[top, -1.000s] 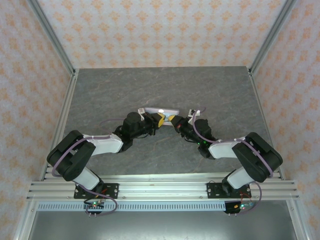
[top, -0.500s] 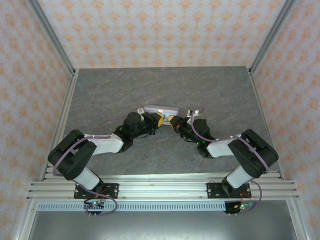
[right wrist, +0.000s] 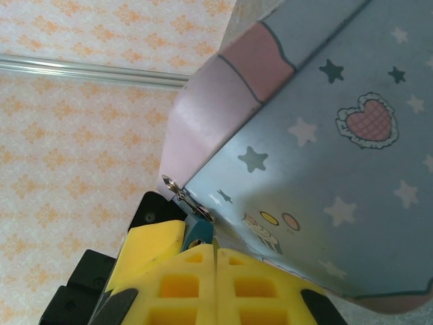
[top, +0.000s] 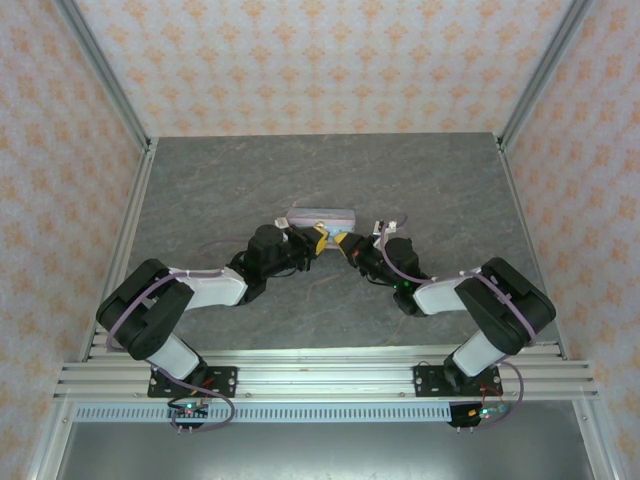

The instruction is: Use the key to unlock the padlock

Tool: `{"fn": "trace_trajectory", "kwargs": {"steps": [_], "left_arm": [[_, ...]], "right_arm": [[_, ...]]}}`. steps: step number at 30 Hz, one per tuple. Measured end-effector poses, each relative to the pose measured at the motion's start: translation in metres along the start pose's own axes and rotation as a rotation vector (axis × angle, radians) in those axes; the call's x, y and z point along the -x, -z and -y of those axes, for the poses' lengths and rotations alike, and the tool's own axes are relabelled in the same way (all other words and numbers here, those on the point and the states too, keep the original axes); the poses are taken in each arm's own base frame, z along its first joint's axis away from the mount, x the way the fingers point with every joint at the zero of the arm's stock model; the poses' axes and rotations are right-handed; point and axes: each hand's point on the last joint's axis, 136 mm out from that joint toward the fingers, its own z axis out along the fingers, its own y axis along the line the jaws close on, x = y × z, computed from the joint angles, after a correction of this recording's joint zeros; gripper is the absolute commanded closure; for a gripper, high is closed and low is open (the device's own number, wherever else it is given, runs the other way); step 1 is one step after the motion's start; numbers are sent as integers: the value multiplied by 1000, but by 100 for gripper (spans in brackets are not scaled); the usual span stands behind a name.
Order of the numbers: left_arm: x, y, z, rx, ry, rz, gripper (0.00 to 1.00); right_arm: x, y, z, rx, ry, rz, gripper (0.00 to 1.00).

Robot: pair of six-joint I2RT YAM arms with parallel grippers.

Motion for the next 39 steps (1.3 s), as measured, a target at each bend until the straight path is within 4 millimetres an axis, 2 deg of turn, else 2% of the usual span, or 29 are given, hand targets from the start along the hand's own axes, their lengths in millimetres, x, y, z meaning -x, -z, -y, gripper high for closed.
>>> {"fn": "trace_trajectory", "kwargs": {"steps": [30,39], "left_arm": [[2,0,0,0,0,11,100],[0,0,-1,1,-1,4,100]], "right_arm": [[7,-1,-5,-73,256,-28,100],[8,0,-6,-79,270,-19,100]]}}
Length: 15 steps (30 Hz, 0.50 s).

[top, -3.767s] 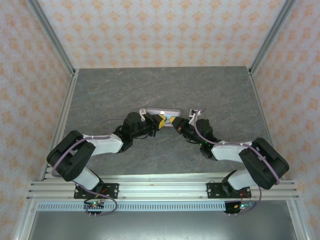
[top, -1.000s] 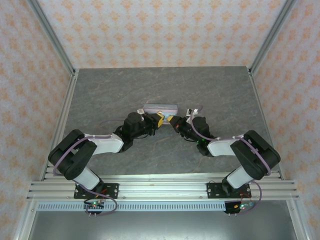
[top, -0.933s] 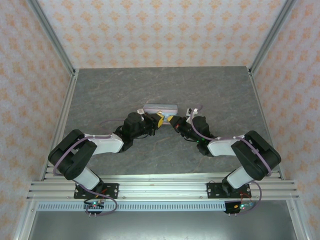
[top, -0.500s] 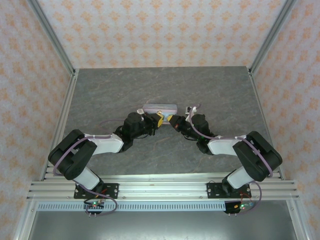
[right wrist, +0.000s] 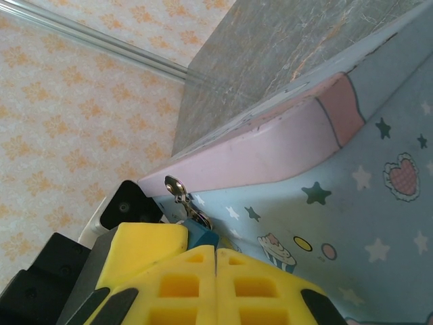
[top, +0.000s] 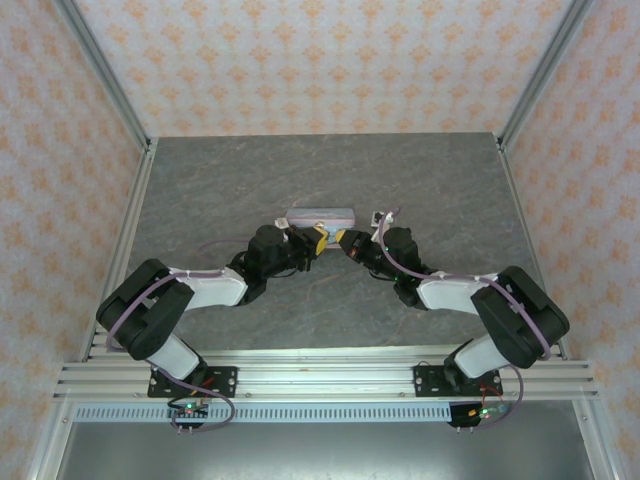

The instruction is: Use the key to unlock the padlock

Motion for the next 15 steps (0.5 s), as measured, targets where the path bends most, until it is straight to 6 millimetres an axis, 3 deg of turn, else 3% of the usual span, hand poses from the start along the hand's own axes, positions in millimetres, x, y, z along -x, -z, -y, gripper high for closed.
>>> {"fn": "trace_trajectory", "kwargs": {"steps": [15], "left_arm": [[0,0,0,-1,0,3,100]], "right_arm": [[3,-2,-7,17,8,3,100]]}}
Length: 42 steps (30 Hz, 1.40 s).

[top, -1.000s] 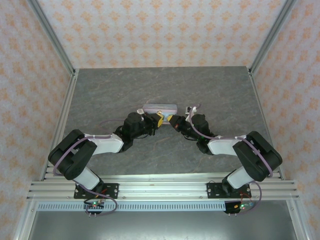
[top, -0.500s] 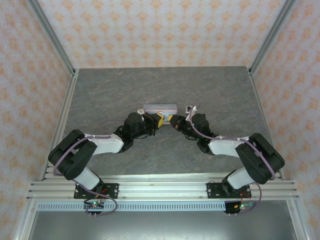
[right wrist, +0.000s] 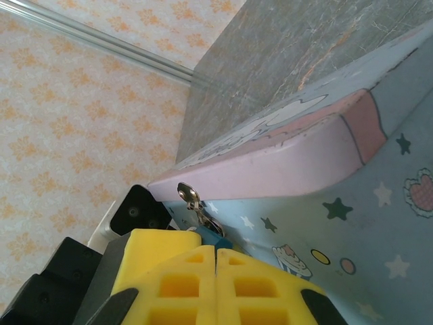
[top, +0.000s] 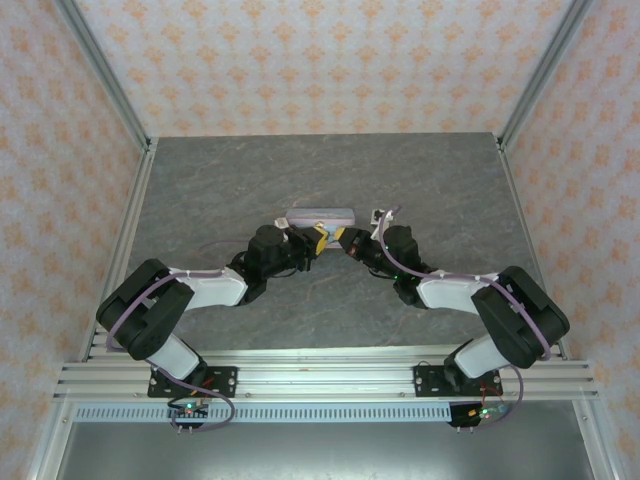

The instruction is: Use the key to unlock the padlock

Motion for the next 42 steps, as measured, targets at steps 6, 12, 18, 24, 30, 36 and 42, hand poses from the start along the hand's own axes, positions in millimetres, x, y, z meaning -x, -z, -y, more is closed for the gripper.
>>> {"fn": "trace_trajectory", "kwargs": {"steps": [6,12,18,24,30,36,42], "left_arm": [[3,0,0,-2,0,14,100],[7,0,-1,1,1,37,100],[10,0,0,0,2,48,100],[10,0,0,0,2,49,100],[9,0,-1,1,2,46,100],[7,0,-3,11,3,31,100],[4,0,-4,17,-1,12,100]], "right_arm": [[-1,-4,5,-3,-45,-2,100],[-1,-10,9,12,-121,3,100],[-2,-14,11,29,-198,4,100],[-2,-13,10,39,-225,-7,100],[-4,-13,14,19,-188,-20,100],[-2,-9,12,-25,-43,-32,100],[0,-6,9,-48,47,-41,100]]}}
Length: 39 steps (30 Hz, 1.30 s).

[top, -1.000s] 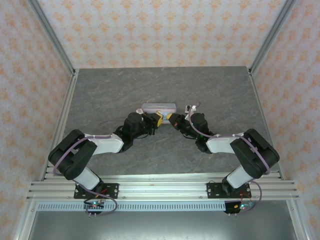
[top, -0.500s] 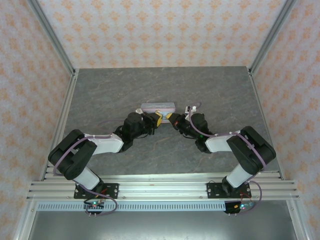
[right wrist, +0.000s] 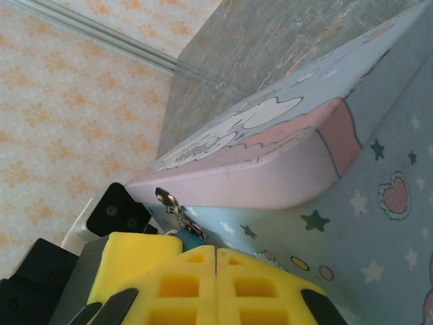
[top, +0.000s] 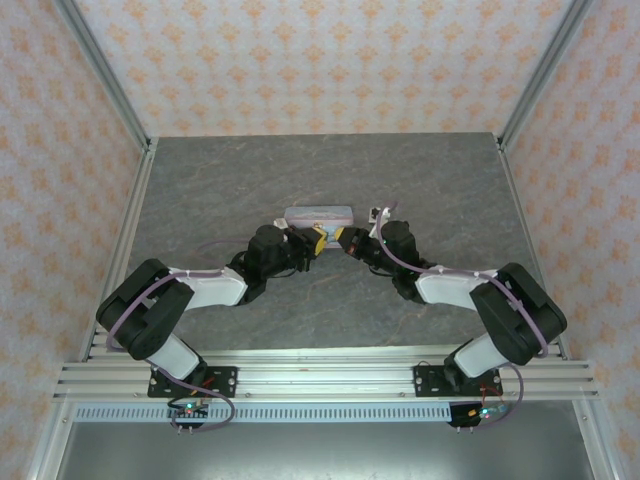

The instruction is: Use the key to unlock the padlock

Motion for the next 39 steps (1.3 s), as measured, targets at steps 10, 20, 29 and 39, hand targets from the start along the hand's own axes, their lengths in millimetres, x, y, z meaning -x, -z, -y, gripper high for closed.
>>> {"fn": "trace_trajectory", "kwargs": {"steps": [10,20,29,39], "left_arm": [[3,0,-2,8,-19,14,100],[11,0,-4,22,-24,62,100],[12,0,-5,23,-24,68,100],[15,0,-6,29,-36,87,100]], "right_arm": [[-2,-7,3,27,-49,-14,100],[-7,-19,10,81,-222,-44,100],[-7,-21,10,87,-279,-56,100],[-9,-25,13,79,-253,-73,100]]}}
